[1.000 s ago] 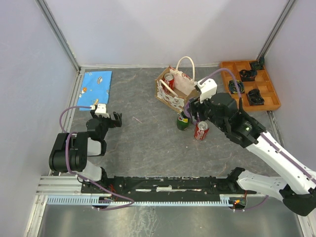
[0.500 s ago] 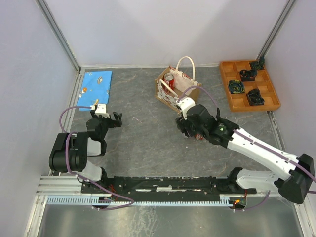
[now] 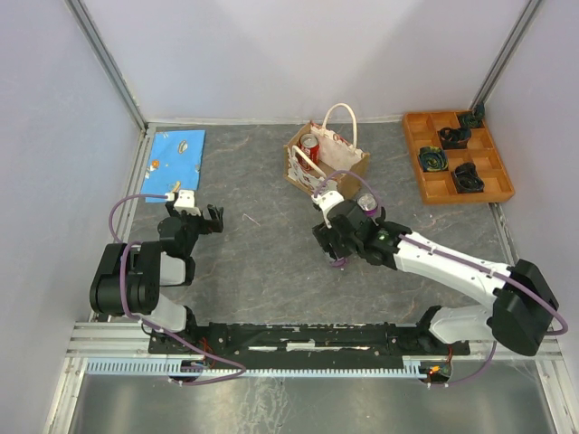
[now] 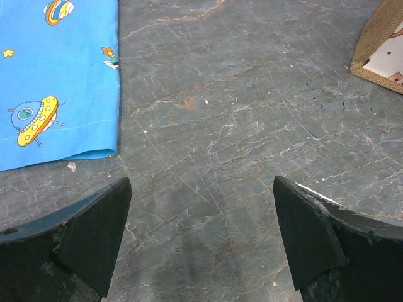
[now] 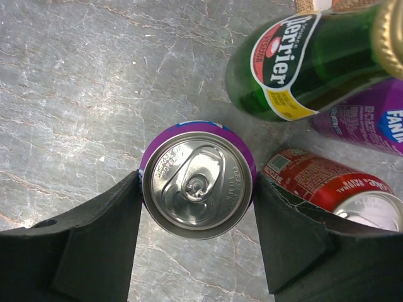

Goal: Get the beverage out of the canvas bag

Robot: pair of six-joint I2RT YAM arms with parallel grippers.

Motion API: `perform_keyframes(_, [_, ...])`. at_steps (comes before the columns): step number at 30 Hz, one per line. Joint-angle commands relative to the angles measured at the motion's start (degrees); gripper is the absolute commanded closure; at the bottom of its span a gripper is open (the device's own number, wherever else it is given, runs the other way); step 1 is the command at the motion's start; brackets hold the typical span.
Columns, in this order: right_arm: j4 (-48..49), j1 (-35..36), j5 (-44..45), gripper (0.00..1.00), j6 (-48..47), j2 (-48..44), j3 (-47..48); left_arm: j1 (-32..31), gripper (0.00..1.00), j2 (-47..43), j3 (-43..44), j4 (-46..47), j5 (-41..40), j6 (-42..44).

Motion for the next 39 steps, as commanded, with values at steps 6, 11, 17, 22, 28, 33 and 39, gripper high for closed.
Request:
perform_keyframes(6, [8.23,0.23,1.28,1.00,1.80,2.43,1.05,0.18,0.01,0.11,0.45,3.33,-1.03,0.86])
perform_keyframes(11, [7.79,-0.01,4.49,1.00,2.66,3.08,0.53,0.11,0.01,0.05,0.43,3.34,-1.01,0.86])
perform_keyframes(17, [6.44,-0.67,5.43,0.96,3.71,3.09,0.23,0.18,0.01,0.06,0.45,3.34,-1.04,0.88])
perform_keyframes(22, [3.95,-0.67,5.60,0.34,4.04,2.09,0.17,0.18,0.01,0.09,0.45,3.39,-1.02,0.87])
perform_keyframes(28, [2.03,-0.68,6.73,0.15,3.35,0.00,0.61,0.18,0.01,0.10,0.45,3.32,-1.03,0.86])
perform_keyframes(33, [0.76,-0.67,7.32,0.01,1.50,-0.64,3.85,0.18,0.01,0.14,0.45,3.34,-1.06,0.87])
perform_keyframes(39, [0.21,-0.76,7.83,0.01,-2.49,-2.86,10.87,0.18,0.01,0.12,0.45,3.31,-1.05,0.86])
